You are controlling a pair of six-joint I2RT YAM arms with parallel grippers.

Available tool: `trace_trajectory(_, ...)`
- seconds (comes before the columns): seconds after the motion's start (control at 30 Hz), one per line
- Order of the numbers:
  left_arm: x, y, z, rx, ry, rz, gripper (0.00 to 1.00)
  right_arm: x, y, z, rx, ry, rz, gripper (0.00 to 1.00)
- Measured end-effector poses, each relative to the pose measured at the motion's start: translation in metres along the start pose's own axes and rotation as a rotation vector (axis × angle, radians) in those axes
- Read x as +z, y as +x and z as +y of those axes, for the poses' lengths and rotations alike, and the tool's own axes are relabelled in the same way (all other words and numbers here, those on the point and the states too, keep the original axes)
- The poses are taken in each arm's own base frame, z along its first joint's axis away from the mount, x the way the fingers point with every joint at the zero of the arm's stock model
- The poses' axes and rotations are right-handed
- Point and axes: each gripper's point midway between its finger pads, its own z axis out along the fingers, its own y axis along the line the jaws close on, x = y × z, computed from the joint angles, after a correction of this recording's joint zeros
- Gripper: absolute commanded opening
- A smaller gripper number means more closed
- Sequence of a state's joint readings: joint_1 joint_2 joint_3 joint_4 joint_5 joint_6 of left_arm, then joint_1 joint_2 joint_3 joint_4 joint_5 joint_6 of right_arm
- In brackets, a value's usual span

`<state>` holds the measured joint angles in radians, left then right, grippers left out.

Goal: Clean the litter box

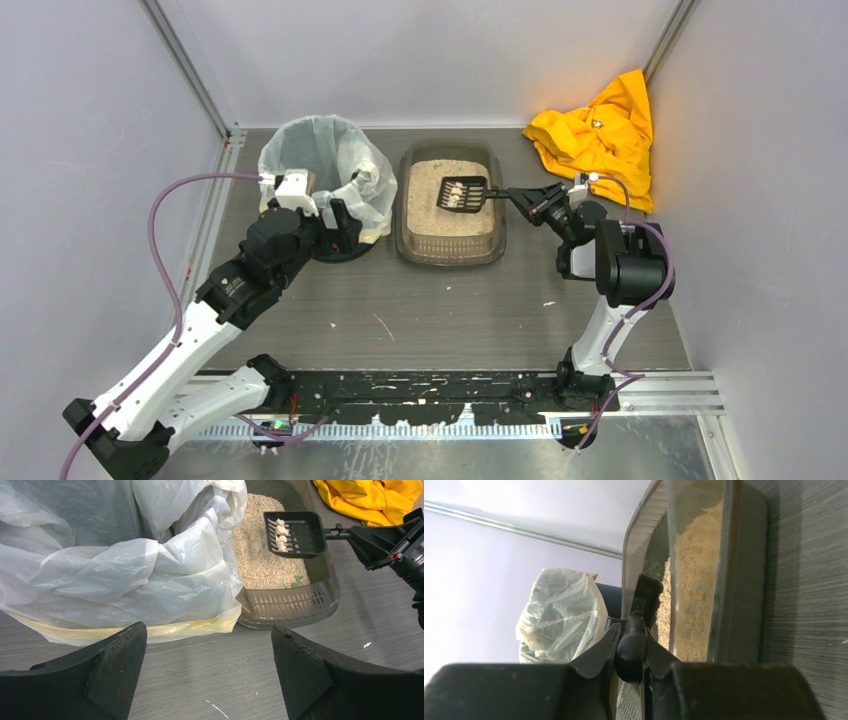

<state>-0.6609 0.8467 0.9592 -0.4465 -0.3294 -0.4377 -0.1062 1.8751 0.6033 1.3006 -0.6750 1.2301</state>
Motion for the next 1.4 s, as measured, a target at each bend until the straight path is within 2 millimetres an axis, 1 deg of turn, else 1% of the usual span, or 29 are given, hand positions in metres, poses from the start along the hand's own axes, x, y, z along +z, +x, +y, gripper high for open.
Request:
trace_trajectory(0.07, 0.000, 0.000, 0.000, 0.000, 0.000, 0.000, 0.94, 0.000, -0.001, 0.006, -0.019, -0.011, -0.003, 0.01)
trace_trajectory(0.3, 0.000, 0.000, -0.001, 0.000, 0.005, 0.001, 0.95, -0.004, -0.001, 0.038, -0.148, -0.096, -0.005, 0.01)
trace_trajectory(0.43, 0.000, 0.000, -0.001, 0.000, 0.009, 0.001, 0.95, -0.004, 0.000, 0.039, -0.158, -0.103, -0.001, 0.01)
trace_trajectory(0.53, -0.002, -0.002, -0.001, -0.002, 0.012, -0.006, 0.95, -0.009, -0.003, 0.037, -0.169, -0.084, -0.034, 0.01)
trace_trajectory(0.6, -0.005, -0.003, -0.001, -0.004, 0.015, -0.016, 0.95, -0.010, -0.003, 0.043, -0.183, -0.098, -0.023, 0.01)
trace_trajectory(0.73, -0.008, -0.004, 0.000, -0.006, 0.019, -0.022, 0.95, -0.008, -0.010, 0.054, -0.199, -0.120, -0.047, 0.01)
trace_trajectory(0.87, -0.006, -0.002, 0.000, -0.004, 0.018, -0.018, 0.95, -0.003, -0.003, 0.062, -0.206, -0.146, -0.021, 0.01)
trace_trajectory(0.93, -0.006, -0.002, -0.001, -0.004, 0.020, -0.017, 0.96, -0.004, -0.003, 0.060, -0.203, -0.133, -0.040, 0.01)
trace_trajectory(1.03, -0.006, -0.002, -0.001, -0.004, 0.020, -0.017, 0.96, -0.003, -0.001, 0.052, -0.200, -0.096, -0.022, 0.01)
trace_trajectory(1.13, -0.006, -0.002, -0.001, -0.004, 0.021, -0.016, 0.96, -0.007, -0.009, 0.047, -0.193, -0.060, -0.070, 0.01)
trace_trajectory(1.23, -0.005, -0.001, -0.002, -0.004, 0.023, -0.013, 0.95, -0.004, -0.006, 0.050, -0.197, -0.058, -0.036, 0.01)
trace_trajectory(1.3, -0.003, 0.000, -0.003, -0.002, 0.025, -0.007, 0.96, -0.003, -0.014, 0.052, -0.189, -0.059, -0.066, 0.01)
trace_trajectory(1.4, -0.002, 0.003, -0.004, 0.000, 0.031, 0.004, 0.96, -0.002, -0.014, 0.055, -0.151, -0.104, -0.043, 0.01)
